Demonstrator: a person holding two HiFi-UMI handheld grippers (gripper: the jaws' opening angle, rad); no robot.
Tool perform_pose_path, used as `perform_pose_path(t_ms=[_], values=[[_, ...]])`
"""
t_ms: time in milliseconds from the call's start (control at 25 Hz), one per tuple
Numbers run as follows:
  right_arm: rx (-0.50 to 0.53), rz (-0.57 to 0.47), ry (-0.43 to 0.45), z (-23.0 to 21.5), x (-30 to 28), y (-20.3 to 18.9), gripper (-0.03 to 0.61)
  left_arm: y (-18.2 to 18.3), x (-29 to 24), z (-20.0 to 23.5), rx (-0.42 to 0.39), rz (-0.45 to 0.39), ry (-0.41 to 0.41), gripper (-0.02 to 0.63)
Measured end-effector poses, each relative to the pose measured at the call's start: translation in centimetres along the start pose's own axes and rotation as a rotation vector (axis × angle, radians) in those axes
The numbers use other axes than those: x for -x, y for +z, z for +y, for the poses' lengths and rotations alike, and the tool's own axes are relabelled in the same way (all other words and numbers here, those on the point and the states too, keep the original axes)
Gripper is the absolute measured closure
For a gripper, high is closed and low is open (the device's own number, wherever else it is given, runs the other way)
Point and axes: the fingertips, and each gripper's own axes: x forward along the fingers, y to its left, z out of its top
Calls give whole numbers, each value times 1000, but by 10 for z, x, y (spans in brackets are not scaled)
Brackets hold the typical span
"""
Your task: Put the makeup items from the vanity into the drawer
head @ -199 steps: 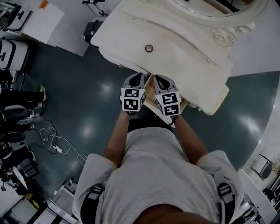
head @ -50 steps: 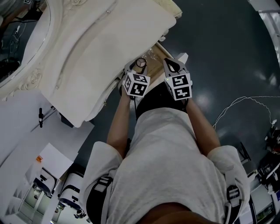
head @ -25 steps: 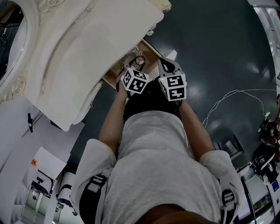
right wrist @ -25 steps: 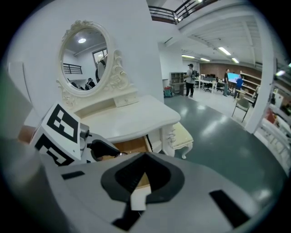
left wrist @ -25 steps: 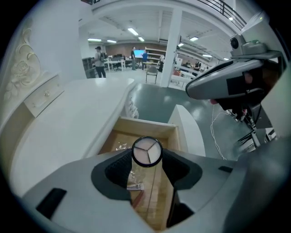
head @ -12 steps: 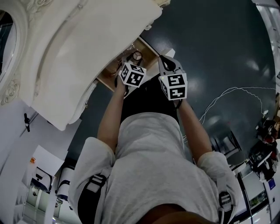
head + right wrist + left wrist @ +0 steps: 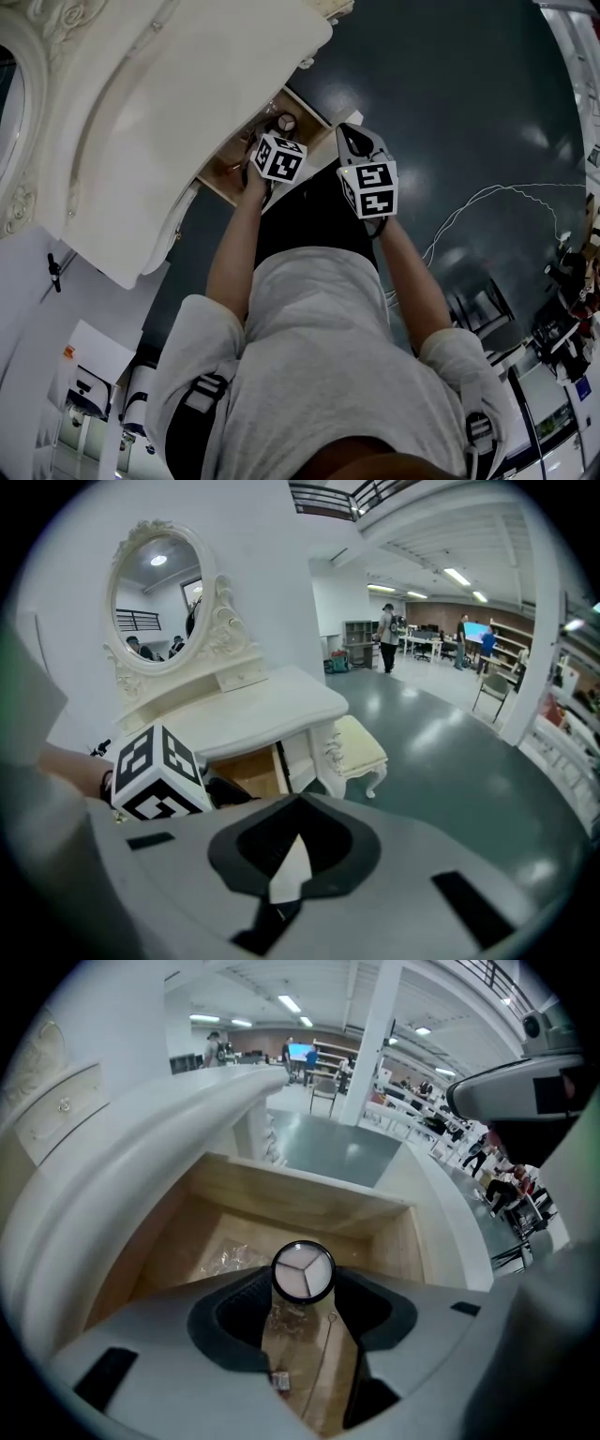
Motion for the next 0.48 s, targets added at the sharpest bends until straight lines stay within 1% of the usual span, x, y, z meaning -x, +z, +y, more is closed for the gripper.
perform_pose_path(t_ms=[160,320,480], values=[[-3,7,5,-2,-1,-3,563,-3,-10,-1,25,9,-8,399],[-3,6,5,-3,1,-1,563,-5,-17,-4,24,24,-14,399],[4,9,7,-4,0,-1,563,-3,-20,-6,43,14,-19,399]])
